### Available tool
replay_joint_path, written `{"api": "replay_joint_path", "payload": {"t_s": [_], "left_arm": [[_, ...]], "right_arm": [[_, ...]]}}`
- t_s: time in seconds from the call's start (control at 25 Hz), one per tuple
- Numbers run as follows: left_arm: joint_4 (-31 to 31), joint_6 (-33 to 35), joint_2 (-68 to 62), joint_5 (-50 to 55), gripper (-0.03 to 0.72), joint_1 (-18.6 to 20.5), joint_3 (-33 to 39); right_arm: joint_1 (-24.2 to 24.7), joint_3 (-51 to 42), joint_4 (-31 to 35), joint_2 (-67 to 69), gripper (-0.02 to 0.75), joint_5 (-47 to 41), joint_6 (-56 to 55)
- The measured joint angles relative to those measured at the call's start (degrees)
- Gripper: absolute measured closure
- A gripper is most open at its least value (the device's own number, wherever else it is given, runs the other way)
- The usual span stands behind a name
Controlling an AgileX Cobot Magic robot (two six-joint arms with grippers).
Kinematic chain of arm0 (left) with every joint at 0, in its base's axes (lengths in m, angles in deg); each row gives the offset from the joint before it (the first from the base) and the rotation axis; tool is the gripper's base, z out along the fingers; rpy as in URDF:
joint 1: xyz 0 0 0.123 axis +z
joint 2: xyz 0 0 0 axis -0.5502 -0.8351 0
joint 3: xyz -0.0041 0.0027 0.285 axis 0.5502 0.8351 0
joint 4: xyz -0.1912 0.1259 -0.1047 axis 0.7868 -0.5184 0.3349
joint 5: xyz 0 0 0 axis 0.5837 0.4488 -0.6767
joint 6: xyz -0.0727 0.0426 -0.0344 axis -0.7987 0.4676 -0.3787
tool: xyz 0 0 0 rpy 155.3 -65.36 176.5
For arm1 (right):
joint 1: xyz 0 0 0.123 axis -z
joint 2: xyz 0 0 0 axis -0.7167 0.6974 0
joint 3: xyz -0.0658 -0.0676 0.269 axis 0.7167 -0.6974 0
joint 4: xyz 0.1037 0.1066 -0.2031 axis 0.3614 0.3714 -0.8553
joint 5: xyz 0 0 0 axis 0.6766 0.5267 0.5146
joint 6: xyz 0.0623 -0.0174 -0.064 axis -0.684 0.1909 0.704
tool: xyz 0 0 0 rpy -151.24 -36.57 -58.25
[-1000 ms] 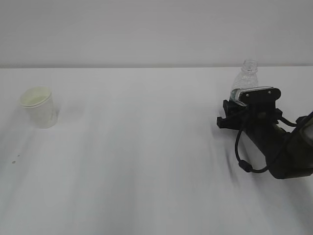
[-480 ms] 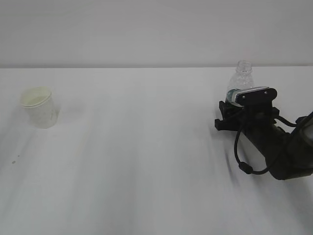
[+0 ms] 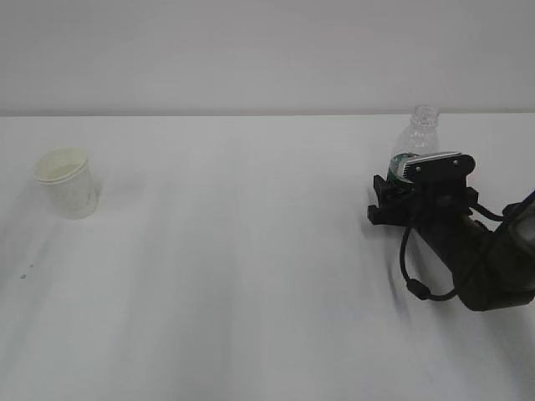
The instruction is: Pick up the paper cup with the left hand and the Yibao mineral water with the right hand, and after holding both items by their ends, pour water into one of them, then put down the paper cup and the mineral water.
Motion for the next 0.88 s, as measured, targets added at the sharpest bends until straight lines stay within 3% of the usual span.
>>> {"api": "replay_joint_path", "payload": {"t_s": [0.88], "left_arm": [[-0.1,0.0,0.0,0.0,0.211,0.0,0.0]], "right_arm": [[0.0,0.1,0.1,-0.6,0.196,-0.2,-1.2]]}}
